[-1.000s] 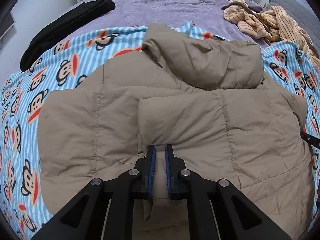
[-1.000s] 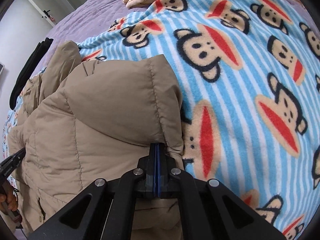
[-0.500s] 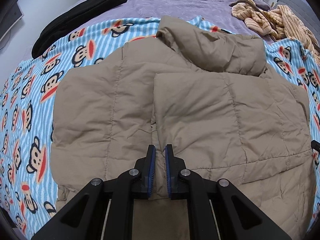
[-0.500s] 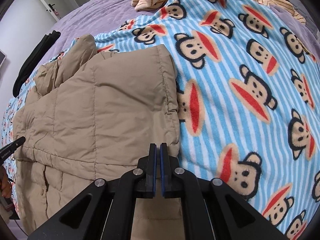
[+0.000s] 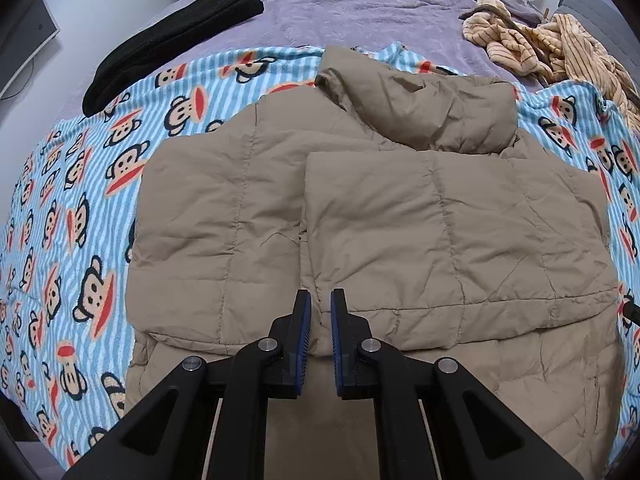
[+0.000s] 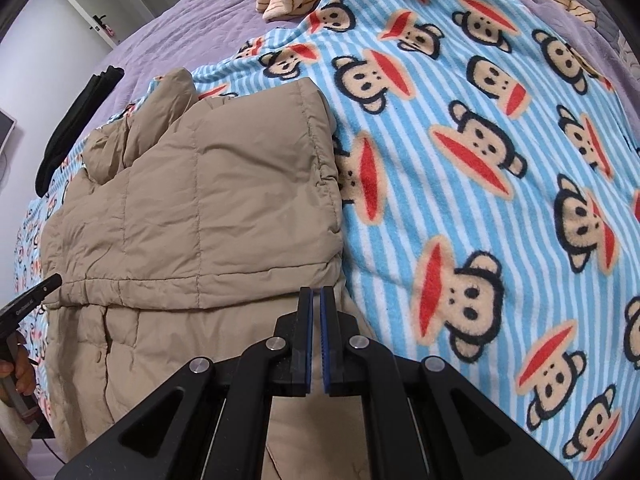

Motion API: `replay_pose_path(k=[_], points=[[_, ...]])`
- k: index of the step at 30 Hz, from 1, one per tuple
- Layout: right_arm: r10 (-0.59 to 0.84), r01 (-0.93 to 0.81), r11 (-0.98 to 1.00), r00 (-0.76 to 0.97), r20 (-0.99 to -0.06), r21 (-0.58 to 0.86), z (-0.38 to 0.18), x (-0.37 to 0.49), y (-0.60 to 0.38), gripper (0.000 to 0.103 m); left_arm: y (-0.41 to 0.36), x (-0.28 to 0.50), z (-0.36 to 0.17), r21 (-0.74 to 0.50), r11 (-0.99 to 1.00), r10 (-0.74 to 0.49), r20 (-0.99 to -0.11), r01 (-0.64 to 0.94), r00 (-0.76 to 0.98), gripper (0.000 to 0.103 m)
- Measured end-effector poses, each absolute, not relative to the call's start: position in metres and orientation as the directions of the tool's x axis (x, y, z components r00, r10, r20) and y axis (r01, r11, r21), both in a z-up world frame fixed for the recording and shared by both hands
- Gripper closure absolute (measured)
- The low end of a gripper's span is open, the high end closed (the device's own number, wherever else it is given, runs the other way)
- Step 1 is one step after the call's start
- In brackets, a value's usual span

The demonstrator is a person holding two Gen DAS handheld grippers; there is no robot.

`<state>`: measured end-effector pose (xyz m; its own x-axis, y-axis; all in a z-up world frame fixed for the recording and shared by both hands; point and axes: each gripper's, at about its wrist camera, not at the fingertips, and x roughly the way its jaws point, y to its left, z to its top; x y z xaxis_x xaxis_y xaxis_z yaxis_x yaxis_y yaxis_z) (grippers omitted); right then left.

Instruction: Fold large clothes

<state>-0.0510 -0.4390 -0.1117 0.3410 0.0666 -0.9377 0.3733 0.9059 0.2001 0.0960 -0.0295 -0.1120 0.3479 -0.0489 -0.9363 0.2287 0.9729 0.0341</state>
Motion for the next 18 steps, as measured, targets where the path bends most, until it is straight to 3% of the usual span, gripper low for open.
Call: replay_pose_path(k=[4, 5, 6, 7, 18], points=[[0.091, 0.38, 0.897, 0.342, -0.935, 0.227, -0.109, -0.06, -0.438, 0.099, -0.029, 0.087, -0.105, 0.008, 0.974, -0.073, -0.934, 0.225, 0.35, 0.092], [0.096, 0.38, 0.895, 0.347, -0.933, 0.233, -0.107, -0.062, -0.438, 0.099, -0.03, 0.085, -0.105, 0.008, 0.974, -0.073, -0.936, 0.225, 0.345, 0.074], [0.1, 0.38, 0.894, 0.349, -0.932, 0.238, -0.106, -0.064, -0.437, 0.099, -0.03, 0.083, -0.106, 0.014, 0.974, -0.065, -0.939, 0.224, 0.338, 0.018], [0.105, 0.379, 0.893, 0.351, -0.931, 0.243, -0.106, -0.066, -0.437, 0.099, -0.031, 0.08, -0.105, 0.031, 0.977, -0.044, -0.94, 0.212, 0.339, 0.0], [0.152, 0.355, 0.893, 0.339, -0.928, 0.276, -0.107, -0.082, -0.432, 0.097, -0.04, 0.048, -0.104, 0.147, 0.971, 0.071, -0.931, 0.188, 0.358, 0.001]])
